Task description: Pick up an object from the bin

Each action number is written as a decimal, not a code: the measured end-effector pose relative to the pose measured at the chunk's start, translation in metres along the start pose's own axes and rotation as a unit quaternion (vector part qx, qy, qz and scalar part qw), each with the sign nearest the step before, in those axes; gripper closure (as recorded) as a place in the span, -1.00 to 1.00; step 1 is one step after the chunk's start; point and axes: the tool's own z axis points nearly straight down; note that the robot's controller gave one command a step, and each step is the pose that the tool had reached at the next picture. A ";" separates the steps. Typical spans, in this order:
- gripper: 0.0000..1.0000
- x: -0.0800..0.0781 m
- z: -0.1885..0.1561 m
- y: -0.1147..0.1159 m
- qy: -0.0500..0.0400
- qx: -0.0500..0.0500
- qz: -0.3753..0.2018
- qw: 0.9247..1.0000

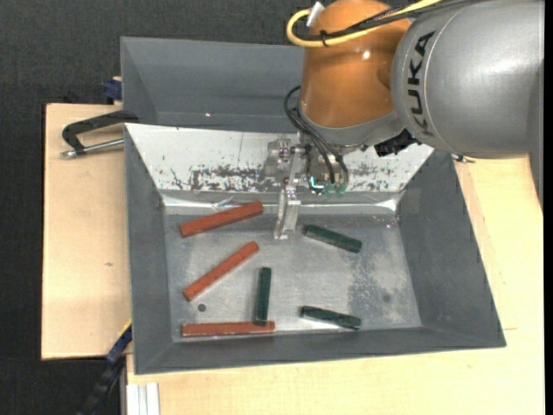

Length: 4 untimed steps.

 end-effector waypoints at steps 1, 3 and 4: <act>-1.00 -0.002 -0.005 -0.001 -0.004 0.000 0.001 1.000; -1.00 0.020 0.099 0.030 -0.005 0.000 -0.045 0.999; 1.00 0.004 0.137 0.057 -0.005 0.000 -0.171 0.985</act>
Offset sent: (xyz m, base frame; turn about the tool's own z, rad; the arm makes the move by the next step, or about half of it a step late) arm -0.0213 0.0565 -0.1461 -0.1586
